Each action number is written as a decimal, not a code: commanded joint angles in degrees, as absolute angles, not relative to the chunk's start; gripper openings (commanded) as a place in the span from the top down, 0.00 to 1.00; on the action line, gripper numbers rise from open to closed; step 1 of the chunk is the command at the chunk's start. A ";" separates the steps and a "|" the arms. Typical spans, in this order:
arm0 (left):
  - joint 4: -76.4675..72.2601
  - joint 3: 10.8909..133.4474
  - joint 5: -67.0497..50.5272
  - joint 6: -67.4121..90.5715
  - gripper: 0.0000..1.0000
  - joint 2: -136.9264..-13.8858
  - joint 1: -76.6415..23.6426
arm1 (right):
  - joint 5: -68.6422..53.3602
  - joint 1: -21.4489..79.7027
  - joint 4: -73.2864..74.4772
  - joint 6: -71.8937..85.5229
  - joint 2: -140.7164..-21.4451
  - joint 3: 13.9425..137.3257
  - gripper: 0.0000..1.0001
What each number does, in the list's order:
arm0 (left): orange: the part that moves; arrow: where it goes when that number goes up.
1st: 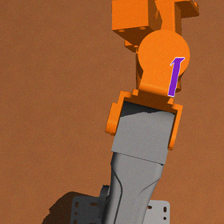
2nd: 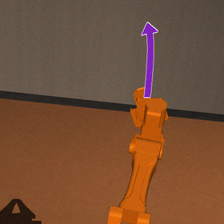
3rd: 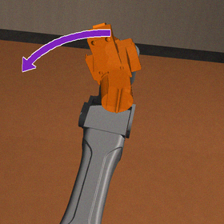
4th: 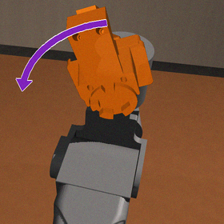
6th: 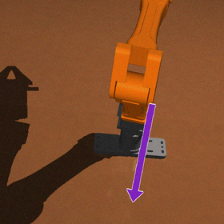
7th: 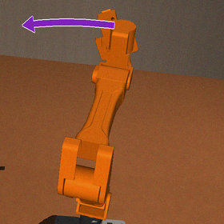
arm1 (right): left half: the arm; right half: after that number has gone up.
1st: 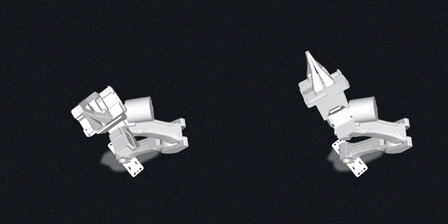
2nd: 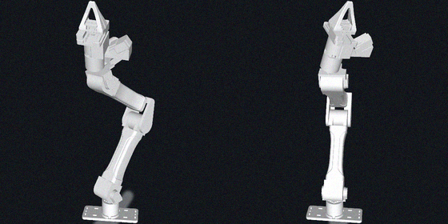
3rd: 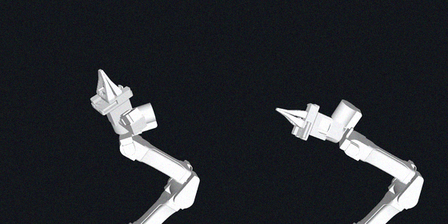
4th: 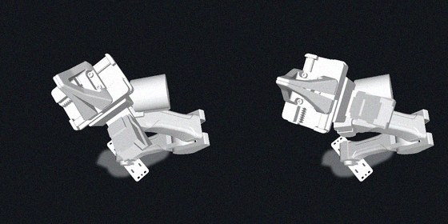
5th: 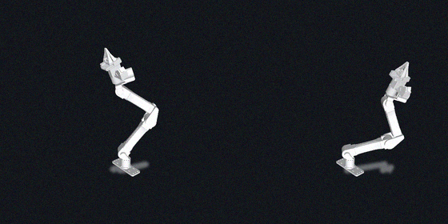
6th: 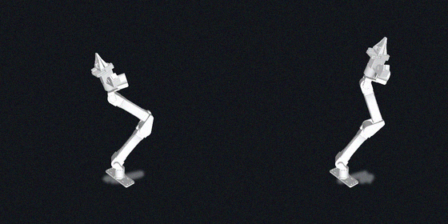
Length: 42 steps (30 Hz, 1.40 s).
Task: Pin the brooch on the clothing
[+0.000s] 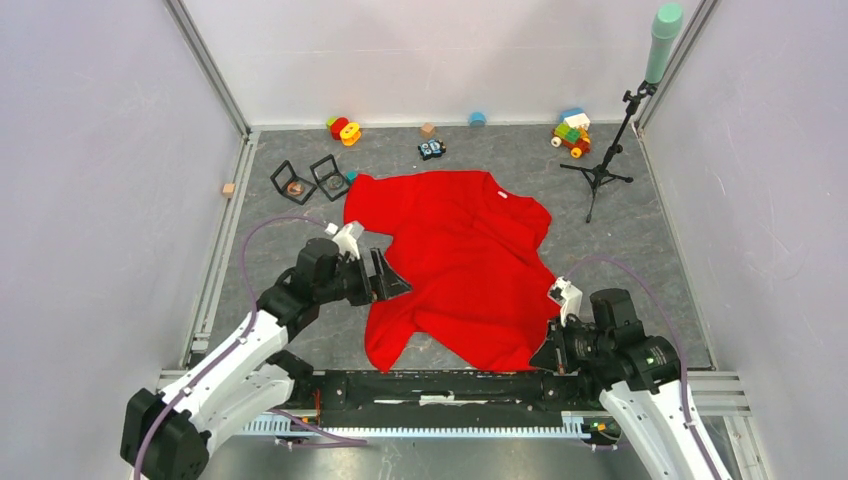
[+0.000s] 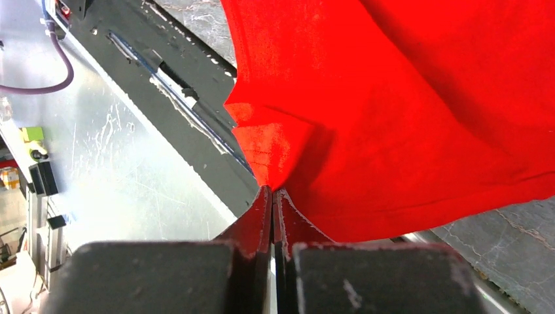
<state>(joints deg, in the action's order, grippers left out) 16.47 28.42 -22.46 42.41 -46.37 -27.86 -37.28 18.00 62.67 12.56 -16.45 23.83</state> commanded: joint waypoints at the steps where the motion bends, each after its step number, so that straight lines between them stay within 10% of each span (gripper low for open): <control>1: 8.19 29.63 -19.40 43.73 0.04 -49.29 -32.44 | -43.30 18.37 71.97 12.24 -15.72 26.01 1.00; 30: 7.74 32.13 19.42 40.79 0.28 -70.92 -64.22 | -43.87 20.65 71.98 15.12 -18.98 28.30 1.00; 42: 3.19 29.03 10.08 46.64 0.98 -68.52 -65.73 | -41.69 20.65 71.83 13.63 -20.03 29.27 0.99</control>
<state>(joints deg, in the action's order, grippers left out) 5.56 30.52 12.80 42.74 -72.73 -65.21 -43.57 20.38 67.33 13.65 -19.20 26.55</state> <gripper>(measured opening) 0.072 0.006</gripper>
